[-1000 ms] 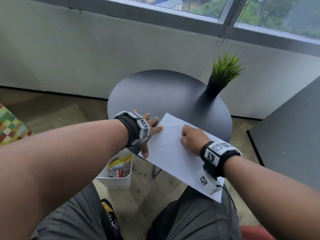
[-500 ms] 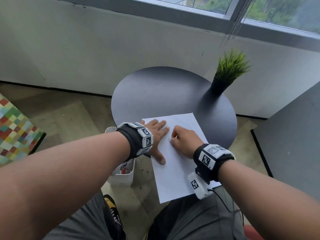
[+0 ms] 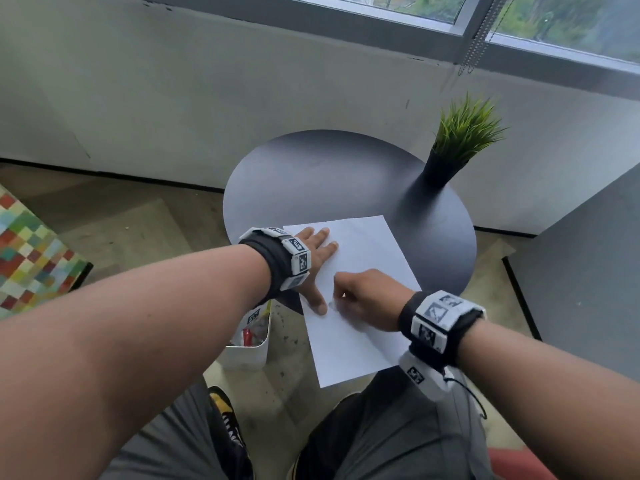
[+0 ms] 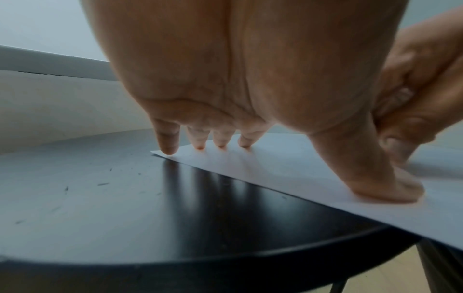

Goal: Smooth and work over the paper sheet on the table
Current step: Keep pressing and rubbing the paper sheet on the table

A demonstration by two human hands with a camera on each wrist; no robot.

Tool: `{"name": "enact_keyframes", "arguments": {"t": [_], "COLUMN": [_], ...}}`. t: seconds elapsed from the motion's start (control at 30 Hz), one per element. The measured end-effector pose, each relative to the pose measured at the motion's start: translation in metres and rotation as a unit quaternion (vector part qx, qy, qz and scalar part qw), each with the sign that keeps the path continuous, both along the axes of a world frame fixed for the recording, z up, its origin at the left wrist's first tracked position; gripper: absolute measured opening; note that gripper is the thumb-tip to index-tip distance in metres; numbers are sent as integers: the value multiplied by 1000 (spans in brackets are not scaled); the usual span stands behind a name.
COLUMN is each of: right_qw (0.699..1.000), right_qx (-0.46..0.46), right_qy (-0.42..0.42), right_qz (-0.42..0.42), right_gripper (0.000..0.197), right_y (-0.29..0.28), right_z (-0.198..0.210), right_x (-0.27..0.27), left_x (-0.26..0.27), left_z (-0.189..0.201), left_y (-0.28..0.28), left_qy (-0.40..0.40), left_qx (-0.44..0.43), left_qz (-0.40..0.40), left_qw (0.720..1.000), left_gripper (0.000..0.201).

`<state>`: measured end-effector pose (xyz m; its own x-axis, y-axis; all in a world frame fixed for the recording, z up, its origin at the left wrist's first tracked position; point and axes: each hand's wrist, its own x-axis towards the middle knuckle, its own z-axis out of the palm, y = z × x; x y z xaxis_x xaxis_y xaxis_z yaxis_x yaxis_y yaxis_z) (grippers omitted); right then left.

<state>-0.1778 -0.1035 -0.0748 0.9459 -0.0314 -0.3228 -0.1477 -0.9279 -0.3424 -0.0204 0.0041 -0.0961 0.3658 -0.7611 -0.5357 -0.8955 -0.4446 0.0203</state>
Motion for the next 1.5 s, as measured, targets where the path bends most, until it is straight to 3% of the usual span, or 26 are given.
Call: {"name": "enact_keyframes", "arguments": {"t": [0.17,0.33,0.53,0.67,0.87,0.97,1.03,1.1,1.2,1.23,1.3,1.4,1.43,1.5], "right_qw": [972,998,971,991,973,996,999,999,986,981,990,997,997,999], "right_qx": [-56,-12,-38,-12,-59,-62,-25,-15,-53,-78,-93,-44,-37,-39], "right_qy": [-26,-20,-34,-37,-25,-31,9,27,2,-2,-4,15,15,0], "right_qz": [-225,-53,-233,-128,-222,-60,36,13,-161,-176,-101,65,73,-2], "right_gripper": [15,14,12,9,15,18,14,12,15,16,13,7,7,9], "right_y": [-53,-1,-37,-1,-44,-11,3,-14,-49,-49,-32,-1,-4,-24], "right_z": [-5,-10,-8,-16,-4,-9,-3,3,5,4,0,-1,0,-2], "right_x": [20,21,44,42,36,21,7,6,12,11,7,-9,-10,-7], "left_x": [-1,3,4,7,2,0,-2,-3,-5,-5,-5,-5,-5,-5], "left_z": [8,5,1,-4,5,9,11,13,15,15,14,14,14,15], "left_y": [-6,-5,-2,1,-3,-5,-6,-8,-10,-10,-11,-9,-9,-11], "left_qy": [5,2,-3,7,1,-1,-11,-13,-16,-17,-19,-19,-21,-29], "left_qx": [15,17,5,-11,10,23,34,37,39,41,41,47,48,46], "left_qz": [0,-10,-10,0,-7,-12,-17,-18,-14,-12,-12,-13,-14,-22], "left_qw": [1000,1000,1000,1000,1000,1000,999,999,999,999,999,999,999,998], "left_gripper": [132,134,136,140,133,130,130,128,126,127,129,129,129,129]}}
